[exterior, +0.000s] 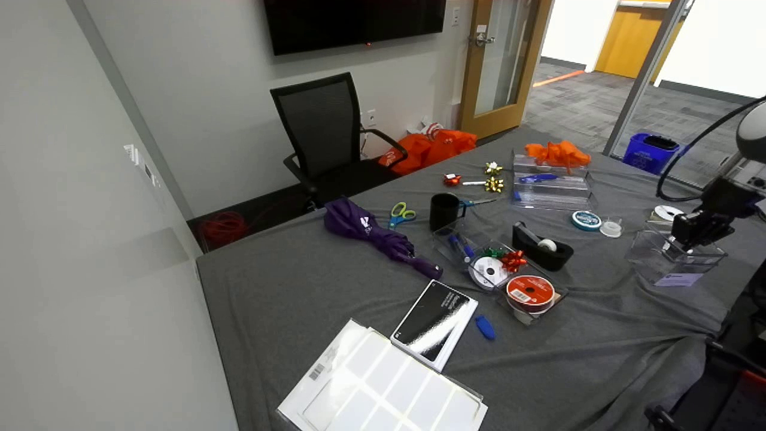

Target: Move the two stationary holders to the left and separate them

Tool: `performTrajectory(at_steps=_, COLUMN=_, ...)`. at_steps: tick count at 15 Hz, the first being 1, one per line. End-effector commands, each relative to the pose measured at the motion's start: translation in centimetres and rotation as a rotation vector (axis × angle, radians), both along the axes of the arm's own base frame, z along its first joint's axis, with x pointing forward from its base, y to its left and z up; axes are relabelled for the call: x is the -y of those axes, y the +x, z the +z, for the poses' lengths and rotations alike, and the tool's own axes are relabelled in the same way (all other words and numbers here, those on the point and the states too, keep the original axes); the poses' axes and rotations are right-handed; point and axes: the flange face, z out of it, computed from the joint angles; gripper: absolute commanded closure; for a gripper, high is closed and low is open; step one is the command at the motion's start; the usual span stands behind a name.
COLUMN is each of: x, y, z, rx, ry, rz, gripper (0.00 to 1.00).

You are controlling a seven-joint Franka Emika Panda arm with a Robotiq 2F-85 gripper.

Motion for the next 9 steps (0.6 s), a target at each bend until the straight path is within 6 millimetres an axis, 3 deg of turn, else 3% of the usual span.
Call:
performTrajectory(at_steps=1, x=-3.7, y=1.0, z=3.4, rx=0.1, ry=0.099, rz=0.149, gripper=0.99)
performTrajectory(at_steps=4, x=-6.6, y=2.4, z=4.6, rx=0.141, ry=0.118, rz=0.255, gripper=0.99)
performTrajectory(at_steps=5, x=-5.4, y=2.0, z=4.1, rx=0.109, ry=0.089, rz=0.2, gripper=0.94)
performTrajectory(at_steps=9, x=-6.8, y=2.6, z=4.4, rx=0.121, ry=0.093, rz=0.243, gripper=0.94)
